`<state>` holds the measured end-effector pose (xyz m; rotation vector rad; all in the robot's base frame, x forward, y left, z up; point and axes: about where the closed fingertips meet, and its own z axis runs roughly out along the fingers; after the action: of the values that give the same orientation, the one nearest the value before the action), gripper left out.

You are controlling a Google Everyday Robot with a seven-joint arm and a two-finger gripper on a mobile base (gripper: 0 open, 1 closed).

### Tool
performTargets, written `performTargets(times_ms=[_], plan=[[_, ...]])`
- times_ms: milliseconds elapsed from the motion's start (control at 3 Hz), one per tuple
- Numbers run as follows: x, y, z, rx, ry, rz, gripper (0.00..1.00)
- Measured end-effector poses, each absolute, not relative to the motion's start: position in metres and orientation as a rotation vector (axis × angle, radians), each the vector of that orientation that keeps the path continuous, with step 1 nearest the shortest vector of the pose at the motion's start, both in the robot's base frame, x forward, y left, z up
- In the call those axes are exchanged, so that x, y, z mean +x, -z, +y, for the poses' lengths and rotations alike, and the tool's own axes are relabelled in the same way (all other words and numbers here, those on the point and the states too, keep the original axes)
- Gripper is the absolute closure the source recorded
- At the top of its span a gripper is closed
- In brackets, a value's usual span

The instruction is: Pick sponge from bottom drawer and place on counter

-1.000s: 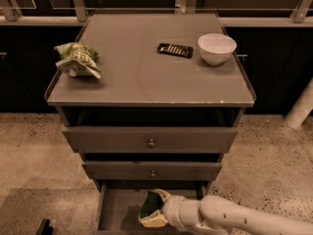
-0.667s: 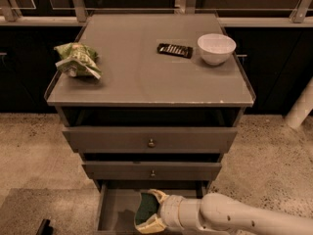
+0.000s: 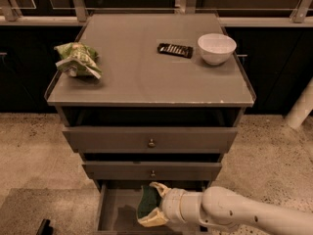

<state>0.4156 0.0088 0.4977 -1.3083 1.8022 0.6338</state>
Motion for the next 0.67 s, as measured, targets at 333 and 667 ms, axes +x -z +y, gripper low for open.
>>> performTargets(times_ms=[333, 667], plan=[[0.423, -0.523, 0.011, -1.397, -0.62, 1.788, 1.0], [0.456, -0.596, 0.015, -1.55, -0.568, 1.72, 1.0]])
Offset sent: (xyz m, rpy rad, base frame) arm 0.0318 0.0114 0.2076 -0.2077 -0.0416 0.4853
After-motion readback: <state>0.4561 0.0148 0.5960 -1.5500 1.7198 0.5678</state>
